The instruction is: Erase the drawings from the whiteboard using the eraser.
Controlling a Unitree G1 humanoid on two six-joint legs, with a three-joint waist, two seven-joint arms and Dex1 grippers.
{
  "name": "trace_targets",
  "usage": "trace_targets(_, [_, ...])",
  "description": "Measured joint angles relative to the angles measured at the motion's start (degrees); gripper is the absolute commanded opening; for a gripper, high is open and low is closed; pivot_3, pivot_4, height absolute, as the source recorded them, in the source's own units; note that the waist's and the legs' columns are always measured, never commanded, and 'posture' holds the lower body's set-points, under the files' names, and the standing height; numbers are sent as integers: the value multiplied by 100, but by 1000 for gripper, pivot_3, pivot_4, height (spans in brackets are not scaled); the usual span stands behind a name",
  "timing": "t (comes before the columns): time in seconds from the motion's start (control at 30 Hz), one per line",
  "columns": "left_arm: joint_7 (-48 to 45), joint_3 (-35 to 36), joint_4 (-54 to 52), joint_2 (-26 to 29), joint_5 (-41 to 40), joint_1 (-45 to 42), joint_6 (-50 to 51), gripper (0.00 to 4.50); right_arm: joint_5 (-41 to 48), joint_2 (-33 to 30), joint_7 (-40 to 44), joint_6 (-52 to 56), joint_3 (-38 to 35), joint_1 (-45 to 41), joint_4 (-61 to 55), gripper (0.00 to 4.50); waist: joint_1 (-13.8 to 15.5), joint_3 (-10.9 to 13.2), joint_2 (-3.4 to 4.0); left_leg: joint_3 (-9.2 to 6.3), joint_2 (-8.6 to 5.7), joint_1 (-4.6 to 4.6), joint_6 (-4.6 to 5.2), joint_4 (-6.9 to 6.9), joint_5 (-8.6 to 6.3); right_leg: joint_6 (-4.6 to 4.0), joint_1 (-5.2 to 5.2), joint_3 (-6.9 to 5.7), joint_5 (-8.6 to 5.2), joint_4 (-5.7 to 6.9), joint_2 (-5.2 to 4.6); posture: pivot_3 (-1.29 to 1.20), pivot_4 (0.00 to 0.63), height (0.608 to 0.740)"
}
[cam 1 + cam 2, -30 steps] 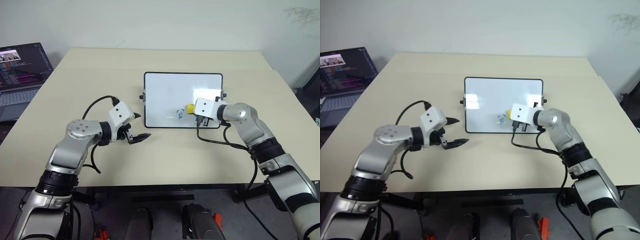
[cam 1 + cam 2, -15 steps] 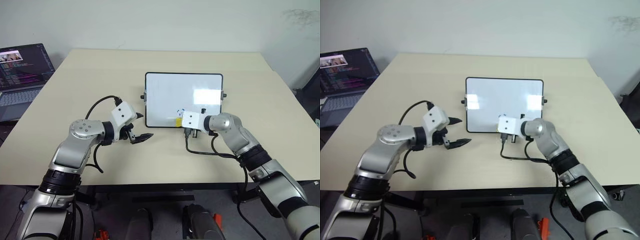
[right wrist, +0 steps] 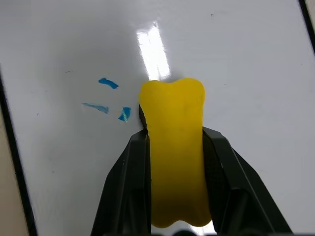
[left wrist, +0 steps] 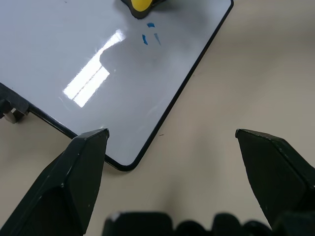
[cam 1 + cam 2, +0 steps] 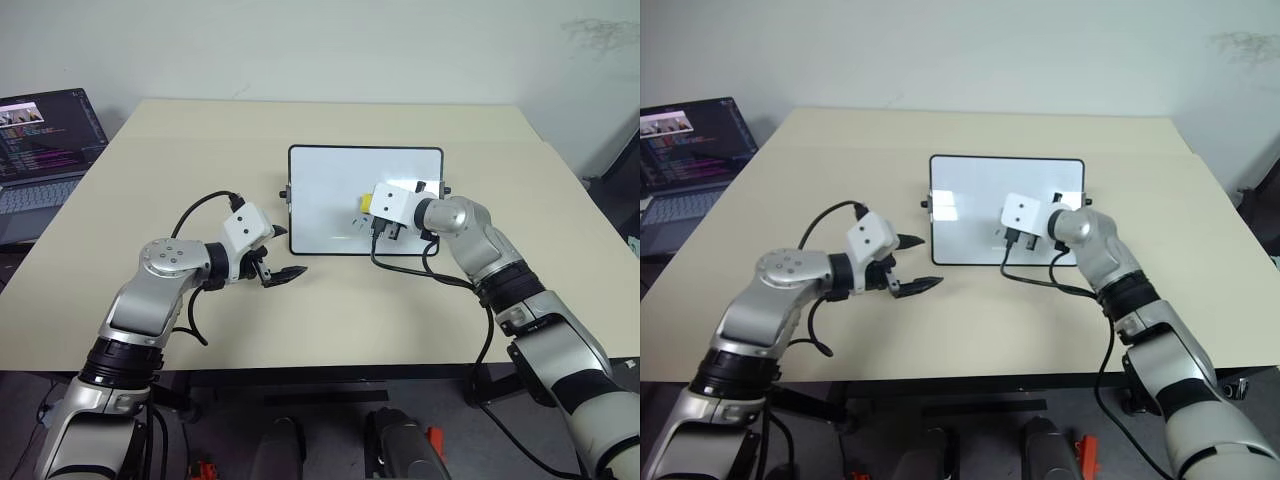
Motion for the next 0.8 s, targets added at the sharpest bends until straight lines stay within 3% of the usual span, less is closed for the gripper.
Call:
trace_targets(0.17, [5, -1, 5, -7, 3, 0, -5, 4500, 3, -229, 909, -25, 404, 659, -758, 1036, 11, 0, 0, 0, -1, -2, -1, -4, -1, 0, 0, -1, 0, -2, 0, 0, 150, 740])
trace_targets(0.27, [6, -3, 6, -28, 6, -6, -16, 4500, -13, -258, 987, 0, 440, 762, -895, 1036, 2, 0, 0, 2, 2, -2, -1, -3, -1, 0, -2, -1, 0, -2, 0, 0, 150, 740])
trace_targets(0.8, [-9, -5, 65, -52, 27, -20, -101, 4500, -101, -96, 15, -94, 153, -271, 283, 1033, 0, 0, 1, 1, 1, -2, 0, 1, 0, -6, -4, 1, 3, -7, -4, 0, 150, 740])
